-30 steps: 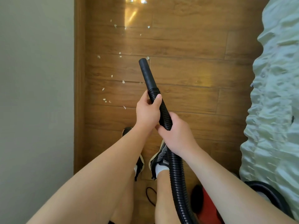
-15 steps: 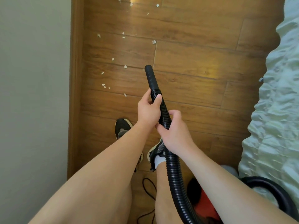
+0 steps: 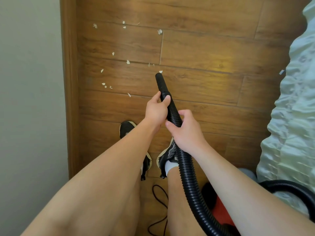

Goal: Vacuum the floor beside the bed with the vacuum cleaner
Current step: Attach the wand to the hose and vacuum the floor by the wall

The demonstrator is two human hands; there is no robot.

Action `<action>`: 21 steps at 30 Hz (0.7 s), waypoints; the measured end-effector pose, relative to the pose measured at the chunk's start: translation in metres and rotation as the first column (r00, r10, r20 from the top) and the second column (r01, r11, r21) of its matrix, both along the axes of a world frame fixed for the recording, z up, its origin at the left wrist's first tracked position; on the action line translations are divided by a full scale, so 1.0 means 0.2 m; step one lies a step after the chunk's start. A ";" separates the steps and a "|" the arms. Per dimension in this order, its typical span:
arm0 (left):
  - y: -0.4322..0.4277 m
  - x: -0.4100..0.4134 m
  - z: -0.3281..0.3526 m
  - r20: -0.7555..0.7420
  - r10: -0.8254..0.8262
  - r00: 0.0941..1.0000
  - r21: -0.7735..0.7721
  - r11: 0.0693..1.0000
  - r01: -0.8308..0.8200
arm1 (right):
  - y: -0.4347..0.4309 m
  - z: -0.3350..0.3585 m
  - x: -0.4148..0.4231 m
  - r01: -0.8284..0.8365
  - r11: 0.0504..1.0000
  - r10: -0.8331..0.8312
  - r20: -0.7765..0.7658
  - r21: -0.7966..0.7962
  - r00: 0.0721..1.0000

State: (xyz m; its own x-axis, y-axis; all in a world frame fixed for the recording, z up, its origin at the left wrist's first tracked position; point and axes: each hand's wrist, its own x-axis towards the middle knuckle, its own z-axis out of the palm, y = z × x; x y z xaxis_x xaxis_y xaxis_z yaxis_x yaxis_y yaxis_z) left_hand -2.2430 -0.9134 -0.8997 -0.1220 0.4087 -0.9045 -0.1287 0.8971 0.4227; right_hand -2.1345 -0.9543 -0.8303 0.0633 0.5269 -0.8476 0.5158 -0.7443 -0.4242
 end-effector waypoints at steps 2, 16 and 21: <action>0.02 0.00 -0.03 0.054 0.048 0.997 -0.047 0.998 -0.045 | 0.02 -0.04 0.01 -0.009 1.000 0.009 0.014 0.003 1.000; 0.13 0.00 -0.15 0.166 0.091 0.982 -0.110 0.991 -0.073 | 0.14 -0.19 0.02 -0.010 1.000 0.011 0.045 -0.027 0.999; 0.18 -0.03 -0.18 0.161 0.098 0.982 -0.102 0.991 -0.082 | 0.18 -0.23 -0.01 -0.010 1.000 0.011 0.053 -0.007 0.999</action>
State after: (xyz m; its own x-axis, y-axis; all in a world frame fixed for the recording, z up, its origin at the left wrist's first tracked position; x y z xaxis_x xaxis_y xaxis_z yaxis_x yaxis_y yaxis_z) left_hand -2.2482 -0.8783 -0.9350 -0.0001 0.3148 -0.9492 -0.2718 0.9134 0.3030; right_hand -2.1360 -0.9179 -0.8755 0.1031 0.5216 -0.8469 0.5454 -0.7417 -0.3904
